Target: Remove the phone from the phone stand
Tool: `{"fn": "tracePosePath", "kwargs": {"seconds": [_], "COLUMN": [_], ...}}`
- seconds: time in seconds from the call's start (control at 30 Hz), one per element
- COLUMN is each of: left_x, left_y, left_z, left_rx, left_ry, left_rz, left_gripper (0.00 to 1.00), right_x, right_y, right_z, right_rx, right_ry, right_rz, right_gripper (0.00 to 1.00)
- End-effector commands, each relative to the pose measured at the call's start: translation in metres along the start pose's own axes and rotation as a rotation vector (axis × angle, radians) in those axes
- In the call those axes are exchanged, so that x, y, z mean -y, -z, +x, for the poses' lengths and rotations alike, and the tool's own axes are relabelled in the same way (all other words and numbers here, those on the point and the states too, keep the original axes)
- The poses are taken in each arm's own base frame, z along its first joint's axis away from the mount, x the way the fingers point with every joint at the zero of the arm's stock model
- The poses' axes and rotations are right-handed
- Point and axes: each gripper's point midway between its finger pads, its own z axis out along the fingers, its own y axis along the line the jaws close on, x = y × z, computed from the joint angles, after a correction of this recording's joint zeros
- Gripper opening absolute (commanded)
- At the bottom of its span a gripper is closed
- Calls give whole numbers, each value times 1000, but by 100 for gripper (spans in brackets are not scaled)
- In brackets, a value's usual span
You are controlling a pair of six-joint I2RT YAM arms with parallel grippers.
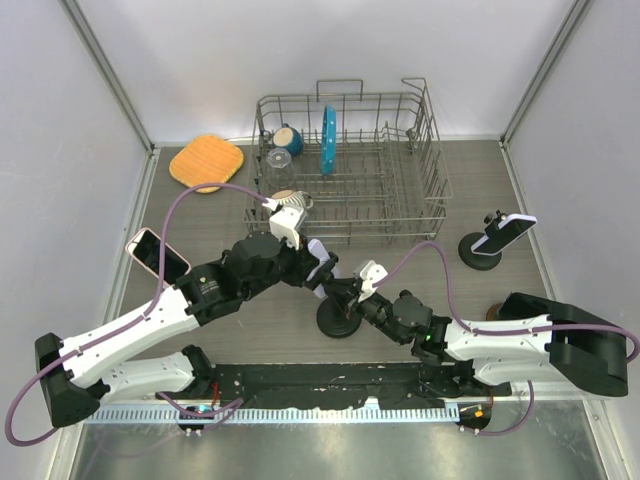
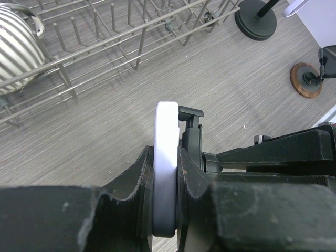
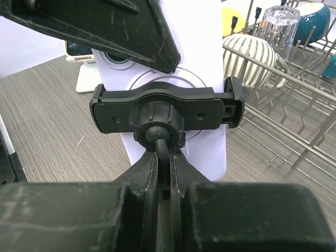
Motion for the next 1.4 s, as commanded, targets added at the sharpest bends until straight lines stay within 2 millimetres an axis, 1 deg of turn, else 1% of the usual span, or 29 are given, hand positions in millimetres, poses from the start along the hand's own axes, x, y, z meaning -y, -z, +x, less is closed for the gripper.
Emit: {"fn": "tracePosePath", "kwargs": {"seconds": [0.0,0.17,0.37,0.5,0.57,0.87,1.0,1.23,1.27,1.37], "left_x": [-132,-146,-157,-166,-169,-164,-160,-150,-149,-144], "left_y": [47,56,62,67,69,71,68,65,64,61], "left_z": [-20,-26,-27,-24,-25,-33,-33,-37,-37,-36], "left_rx": [38,57,41,5,8,75,85,122,125,121], "left_ry": [-163,-152,-157,-188,-184,-138,-123,-110,-110,-117], "left_rz": [-628,-694,-754,-820,-832,-766,-731,-650,-642,-607], "left_gripper": [0,0,0,0,0,0,0,0,0,0], "right_x": [52,51,51,53,53,59,70,83,88,97], "right_y": [20,21,21,23,24,28,33,37,39,44], "right_z": [26,28,31,30,31,29,27,16,16,12], "right_rx": [-71,-77,-86,-82,-82,-67,-46,-12,-8,16], "right_ry": [43,49,56,60,62,47,43,49,48,40], "right_rz": [229,220,218,227,227,257,315,391,425,475], "right_gripper": [1,1,1,1,1,1,1,1,1,1]}}
